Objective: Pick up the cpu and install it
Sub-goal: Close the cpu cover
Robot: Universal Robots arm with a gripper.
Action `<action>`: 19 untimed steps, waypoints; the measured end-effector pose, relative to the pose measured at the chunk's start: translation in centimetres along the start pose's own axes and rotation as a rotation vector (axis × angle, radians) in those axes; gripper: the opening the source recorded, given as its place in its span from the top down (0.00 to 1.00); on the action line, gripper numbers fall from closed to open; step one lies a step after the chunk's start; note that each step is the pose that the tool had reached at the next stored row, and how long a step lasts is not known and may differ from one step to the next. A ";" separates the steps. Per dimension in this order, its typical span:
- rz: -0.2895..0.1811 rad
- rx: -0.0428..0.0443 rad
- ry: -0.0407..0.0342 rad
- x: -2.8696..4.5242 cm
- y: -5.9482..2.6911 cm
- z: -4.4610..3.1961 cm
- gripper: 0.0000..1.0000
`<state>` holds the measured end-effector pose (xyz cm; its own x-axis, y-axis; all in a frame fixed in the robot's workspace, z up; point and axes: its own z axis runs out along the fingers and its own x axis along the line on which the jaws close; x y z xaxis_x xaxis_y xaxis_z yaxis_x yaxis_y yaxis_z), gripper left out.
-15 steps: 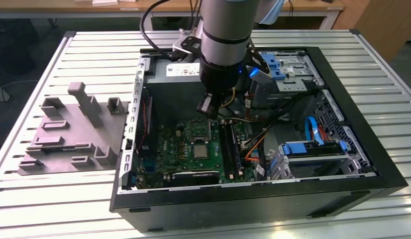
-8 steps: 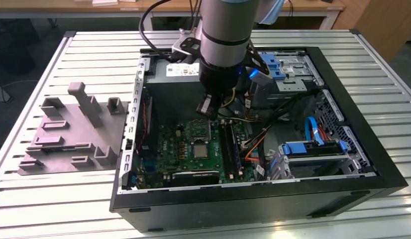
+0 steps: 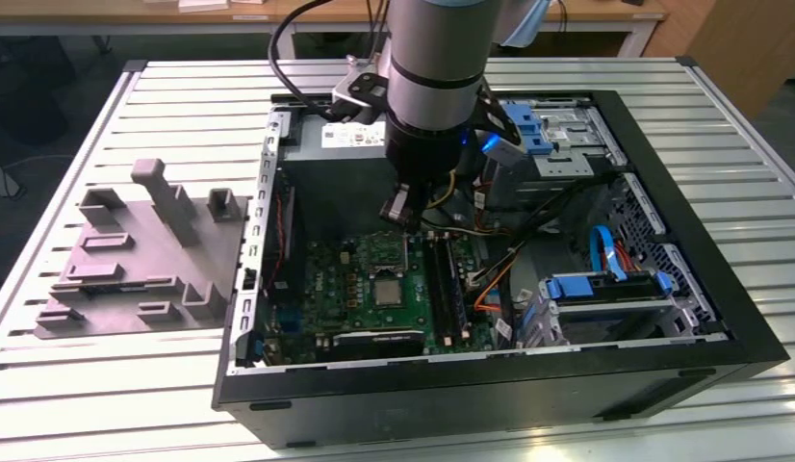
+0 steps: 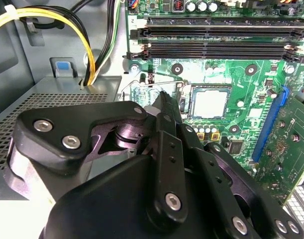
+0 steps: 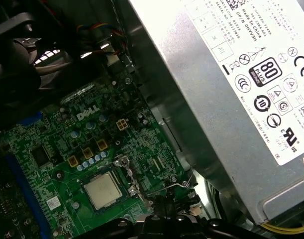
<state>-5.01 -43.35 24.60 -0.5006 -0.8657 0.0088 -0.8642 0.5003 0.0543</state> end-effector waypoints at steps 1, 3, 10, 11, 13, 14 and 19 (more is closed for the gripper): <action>0.000 0.0000 -0.0001 0.00 0.00 0.00 0.89; 0.000 0.0000 -0.0001 0.00 0.00 0.00 0.89; -0.001 0.0025 0.0042 0.38 -0.19 0.02 0.89; -0.001 0.0043 0.0073 0.41 -0.21 0.03 0.89; -0.001 0.0077 0.0134 0.50 -0.25 0.03 0.89; -0.001 0.0091 0.0158 0.54 -0.27 0.04 0.89; -0.004 0.0165 0.0287 0.80 -0.30 0.11 0.89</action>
<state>-5.15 -44.19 24.48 -0.4958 -0.8676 0.0373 -0.8669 0.4970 0.0379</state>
